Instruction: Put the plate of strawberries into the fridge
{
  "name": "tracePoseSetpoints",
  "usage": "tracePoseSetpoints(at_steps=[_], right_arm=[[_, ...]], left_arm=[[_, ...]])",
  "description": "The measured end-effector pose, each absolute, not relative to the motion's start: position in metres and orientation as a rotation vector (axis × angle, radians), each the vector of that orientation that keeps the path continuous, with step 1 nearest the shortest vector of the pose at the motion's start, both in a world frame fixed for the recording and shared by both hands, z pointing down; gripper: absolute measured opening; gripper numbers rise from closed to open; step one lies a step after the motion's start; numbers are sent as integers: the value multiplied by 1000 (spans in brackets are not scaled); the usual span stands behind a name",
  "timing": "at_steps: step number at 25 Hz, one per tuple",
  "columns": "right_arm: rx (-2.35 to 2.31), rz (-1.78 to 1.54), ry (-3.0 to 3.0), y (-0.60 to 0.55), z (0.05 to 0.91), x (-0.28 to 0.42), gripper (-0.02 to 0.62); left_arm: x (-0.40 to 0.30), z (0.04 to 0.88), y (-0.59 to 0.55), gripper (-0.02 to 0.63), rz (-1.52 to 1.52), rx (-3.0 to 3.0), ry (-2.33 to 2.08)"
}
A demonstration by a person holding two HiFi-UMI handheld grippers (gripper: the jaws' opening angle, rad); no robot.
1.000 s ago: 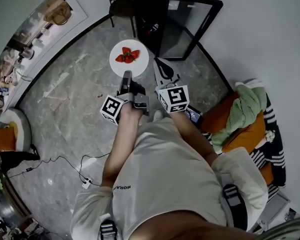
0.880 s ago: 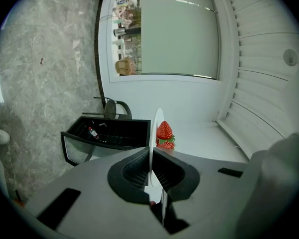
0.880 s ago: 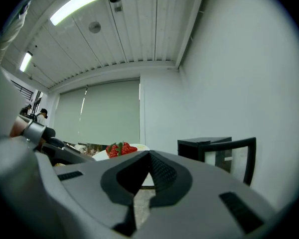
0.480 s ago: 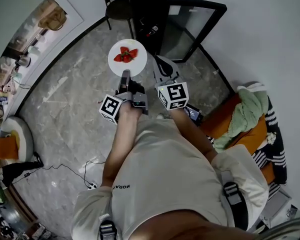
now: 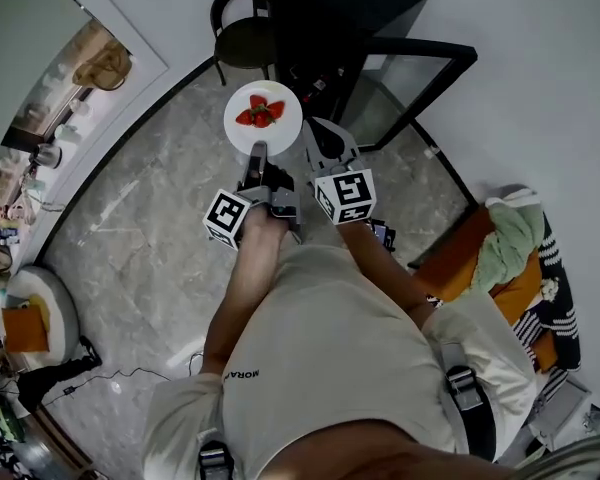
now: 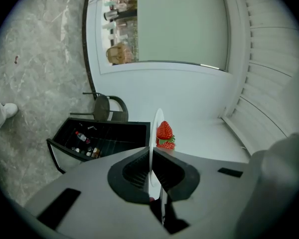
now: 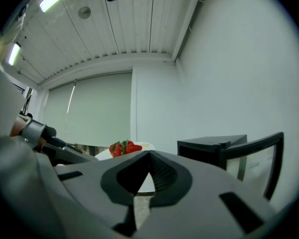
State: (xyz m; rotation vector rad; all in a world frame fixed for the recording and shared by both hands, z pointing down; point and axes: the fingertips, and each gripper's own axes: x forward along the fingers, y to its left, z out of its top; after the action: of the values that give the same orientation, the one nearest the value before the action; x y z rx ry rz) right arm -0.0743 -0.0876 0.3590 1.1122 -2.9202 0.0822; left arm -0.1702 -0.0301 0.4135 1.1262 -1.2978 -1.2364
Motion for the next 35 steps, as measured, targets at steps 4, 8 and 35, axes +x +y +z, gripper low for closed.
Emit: tracePoseSetpoints(at_steps=[4, 8, 35], right_arm=[[1147, 77, -2900, -107, 354, -102, 12], [1182, 56, -2870, -123, 351, -119, 12], [1388, 58, -2752, -206, 368, -112, 12]], left_arm=[[-201, 417, -50, 11, -1207, 1123, -1282], [-223, 421, -67, 9, -1186, 1126, -1265], [-215, 442, -175, 9, -1019, 1204, -1146]])
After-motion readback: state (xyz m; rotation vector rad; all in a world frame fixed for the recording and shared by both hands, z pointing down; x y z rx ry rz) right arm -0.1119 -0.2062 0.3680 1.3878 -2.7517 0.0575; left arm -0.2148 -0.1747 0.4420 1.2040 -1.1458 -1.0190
